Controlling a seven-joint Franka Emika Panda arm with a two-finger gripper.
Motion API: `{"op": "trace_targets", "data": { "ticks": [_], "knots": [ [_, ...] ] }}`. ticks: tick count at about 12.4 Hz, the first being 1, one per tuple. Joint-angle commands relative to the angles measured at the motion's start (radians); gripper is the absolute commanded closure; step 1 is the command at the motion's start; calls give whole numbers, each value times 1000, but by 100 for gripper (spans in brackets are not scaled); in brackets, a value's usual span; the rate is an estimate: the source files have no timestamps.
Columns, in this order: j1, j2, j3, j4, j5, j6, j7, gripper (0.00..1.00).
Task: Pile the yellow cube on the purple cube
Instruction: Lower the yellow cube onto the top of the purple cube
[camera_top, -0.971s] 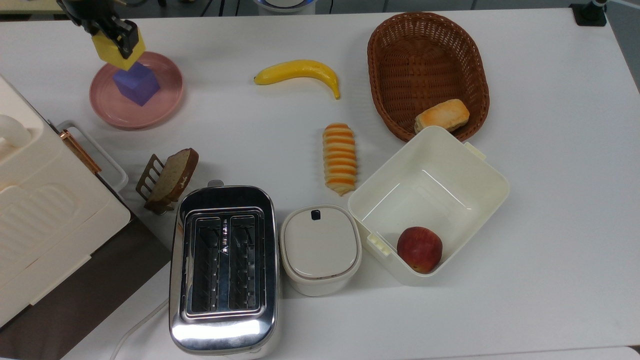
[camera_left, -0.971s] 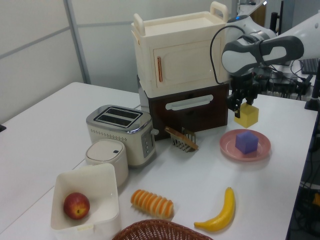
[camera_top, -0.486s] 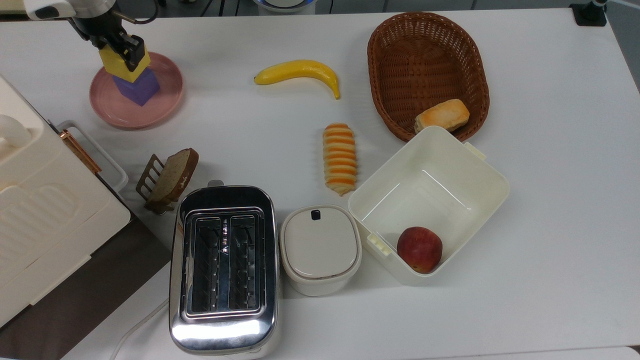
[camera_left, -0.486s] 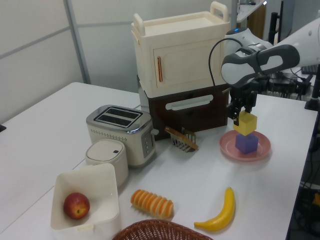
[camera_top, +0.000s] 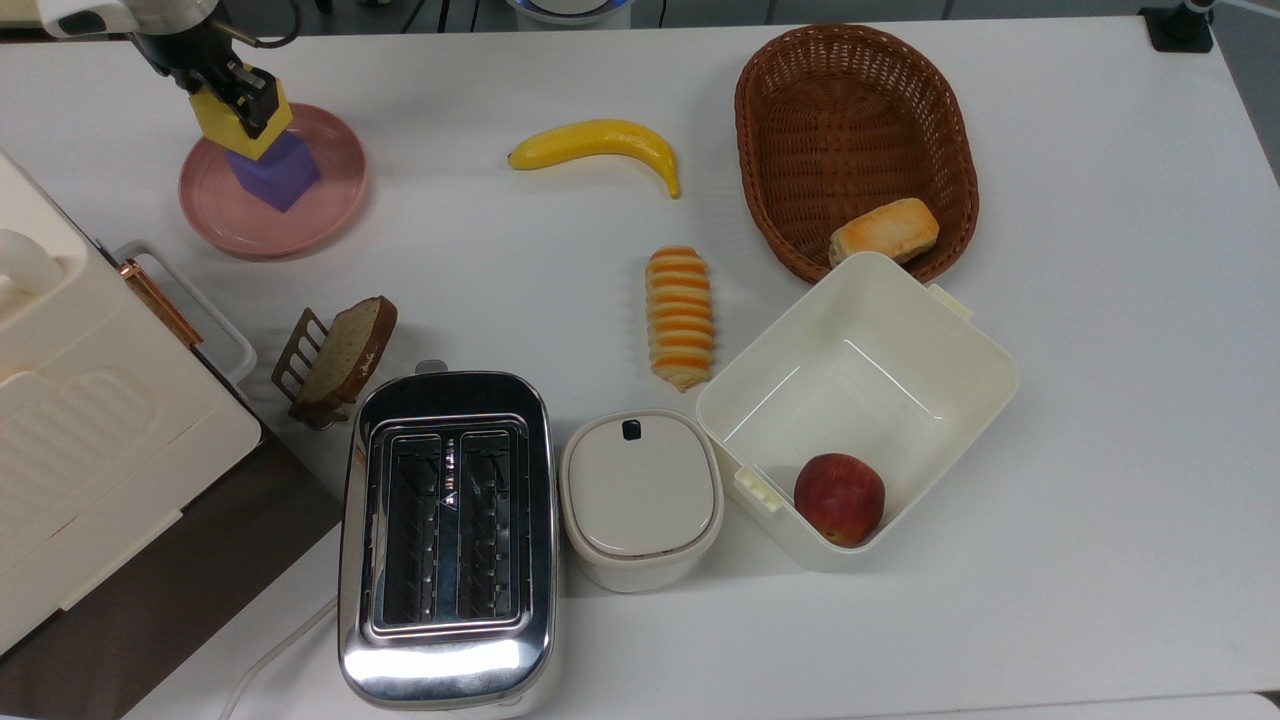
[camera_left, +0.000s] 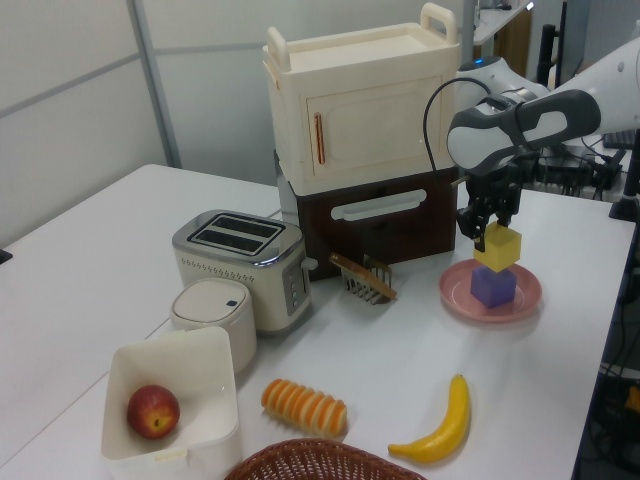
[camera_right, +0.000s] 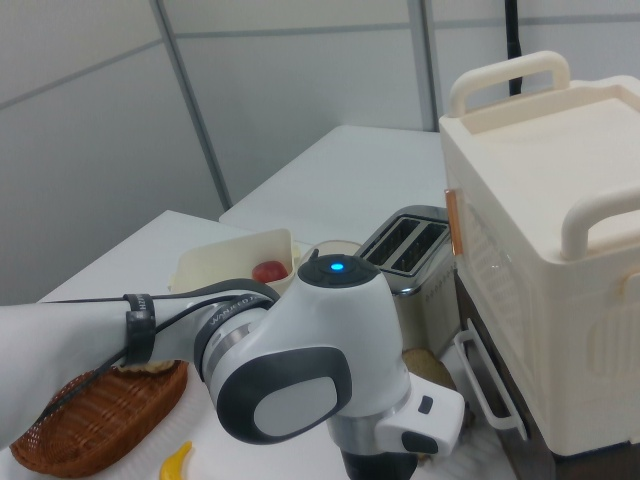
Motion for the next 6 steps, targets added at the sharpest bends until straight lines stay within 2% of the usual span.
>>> {"op": "trace_targets", "data": {
  "ticks": [1, 6],
  "knots": [
    [7, 7, -13, -25, 3, 28, -23, 70],
    [7, 25, -13, -22, -2, 28, -26, 69]
  ]
}}
